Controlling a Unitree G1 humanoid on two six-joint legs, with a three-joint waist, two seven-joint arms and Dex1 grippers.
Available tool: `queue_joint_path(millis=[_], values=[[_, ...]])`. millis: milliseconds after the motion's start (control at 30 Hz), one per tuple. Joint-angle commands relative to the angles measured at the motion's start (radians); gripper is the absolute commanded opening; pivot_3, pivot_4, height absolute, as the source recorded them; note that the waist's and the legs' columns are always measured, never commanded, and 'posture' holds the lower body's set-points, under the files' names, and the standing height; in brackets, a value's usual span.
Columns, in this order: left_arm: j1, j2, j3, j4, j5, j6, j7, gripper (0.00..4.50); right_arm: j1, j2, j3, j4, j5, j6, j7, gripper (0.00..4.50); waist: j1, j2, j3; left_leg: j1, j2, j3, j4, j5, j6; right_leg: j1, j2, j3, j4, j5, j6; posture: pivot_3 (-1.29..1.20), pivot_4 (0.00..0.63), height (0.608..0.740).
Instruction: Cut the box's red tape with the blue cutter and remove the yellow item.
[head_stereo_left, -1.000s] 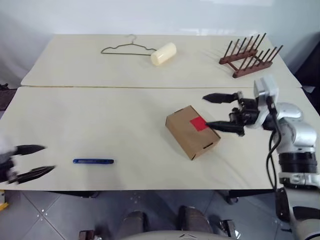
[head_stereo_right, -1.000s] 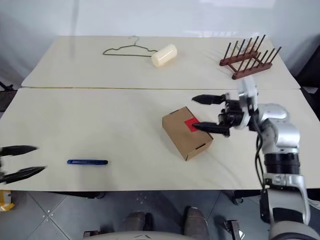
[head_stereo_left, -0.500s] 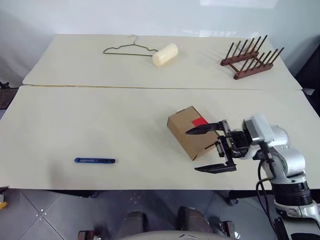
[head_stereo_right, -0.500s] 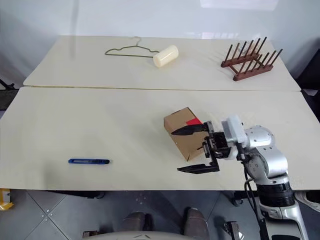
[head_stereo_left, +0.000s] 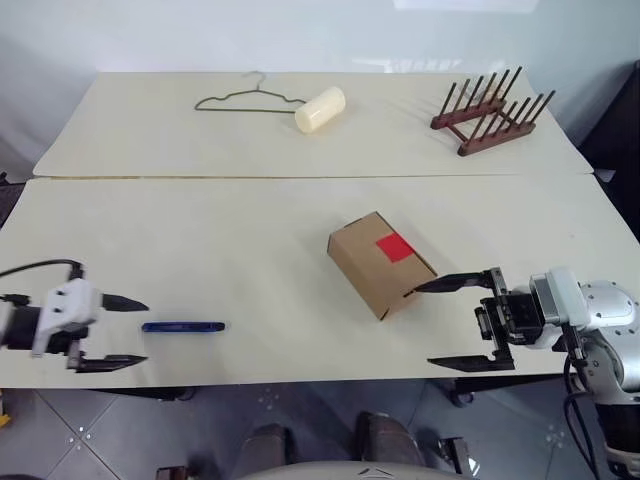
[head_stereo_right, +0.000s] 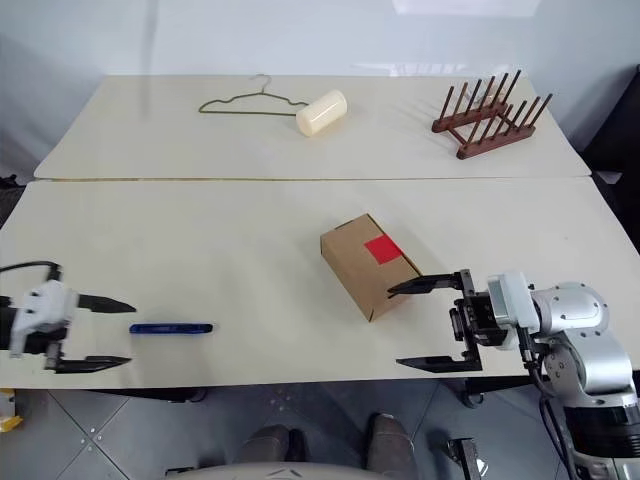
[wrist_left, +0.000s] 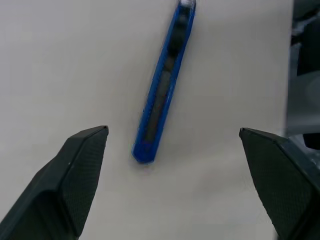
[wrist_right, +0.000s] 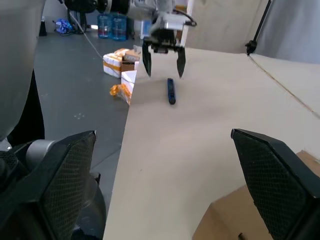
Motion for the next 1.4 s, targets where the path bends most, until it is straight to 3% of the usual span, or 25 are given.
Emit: queue_joint_path(millis=[33, 267, 600, 733, 900, 1033, 1200, 1267, 1400], values=[[-0.064, -0.039, -0.066, 0.061, 0.049, -0.044, 0.020, 4.46, 0.018, -0.022, -0.045, -0.074, 0.036, 0.014, -0.012, 4.50, 0.009, 0.000, 0.000, 0.000, 0.000, 0.000, 0.001, 0.000, 0.000, 0.000, 0.000, 0.000, 0.000, 0.000, 0.000, 0.00, 0.150, 0.740], [-0.101, -0.069, -0.125, 0.125, 0.068, -0.020, 0.002, 4.46, 0.058, -0.031, -0.073, -0.115, 0.049, 0.057, -0.066, 4.50, 0.031, 0.004, -0.002, 0.002, 0.000, 0.000, 0.004, 0.000, 0.000, 0.002, -0.001, 0.001, 0.001, 0.000, 0.000, 0.00, 0.150, 0.740], [-0.115, -0.075, -0.180, 0.113, 0.080, -0.008, -0.005, 1.68, 0.079, -0.030, -0.086, -0.144, 0.056, 0.085, -0.101, 4.50, 0.030, 0.007, -0.004, 0.002, 0.000, 0.001, 0.004, 0.000, 0.001, 0.002, -0.001, 0.001, 0.002, 0.000, 0.000, 0.00, 0.150, 0.740], [-0.103, -0.101, -0.173, 0.006, 0.035, 0.017, 0.007, 0.53, 0.096, -0.032, -0.099, -0.141, 0.051, 0.080, -0.107, 4.50, 0.031, 0.007, -0.004, 0.002, 0.000, 0.001, 0.004, 0.000, 0.001, 0.002, -0.001, 0.002, 0.002, 0.000, 0.000, 0.00, 0.150, 0.740], [-0.107, -0.146, -0.212, -0.283, 0.015, 0.090, 0.051, 0.46, 0.089, -0.072, -0.170, -0.046, 0.000, -0.003, -0.064, 4.50, 0.041, 0.007, -0.004, 0.000, -0.001, 0.000, 0.007, -0.001, 0.002, 0.003, -0.002, 0.002, 0.001, 0.001, 0.001, 0.00, 0.150, 0.740], [-0.261, -0.255, -0.426, -0.522, 0.133, 0.310, 0.106, 0.46, 0.169, -0.161, -0.290, -0.007, 0.004, 0.012, -0.008, 4.50, 0.053, 0.005, -0.003, -0.002, -0.001, 0.000, 0.010, -0.001, 0.003, 0.003, -0.001, 0.002, 0.001, 0.001, 0.002, 0.00, 0.150, 0.740], [-0.431, -0.426, -0.653, -0.596, 0.237, 0.593, 0.145, 0.46, 0.309, -0.189, -0.336, -0.125, 0.004, 0.118, -0.098, 4.50, 0.053, 0.003, -0.003, -0.001, -0.001, 0.000, 0.011, -0.001, 0.003, 0.004, 0.000, 0.002, 0.002, 0.001, 0.002, 0.00, 0.150, 0.740], [-0.458, -0.447, -0.691, -0.604, 0.260, 0.647, 0.154, 0.46, 0.345, -0.192, -0.343, -0.167, 0.018, 0.155, -0.116, 4.50, 0.050, 0.003, -0.003, -0.002, -0.001, 0.000, 0.012, -0.001, 0.003, 0.003, 0.000, 0.002, 0.001, 0.001, 0.002, 0.00, 0.150, 0.740], [-0.543, -0.569, -0.790, -0.541, 0.361, 0.790, 0.265, 0.46, 0.442, -0.168, -0.232, -0.355, -0.026, 0.246, -0.237, 4.32, 0.048, 0.003, -0.003, -0.001, -0.001, -0.001, 0.013, -0.001, 0.003, 0.004, 0.000, 0.003, 0.002, 0.001, 0.002, 0.00, 0.150, 0.740]])
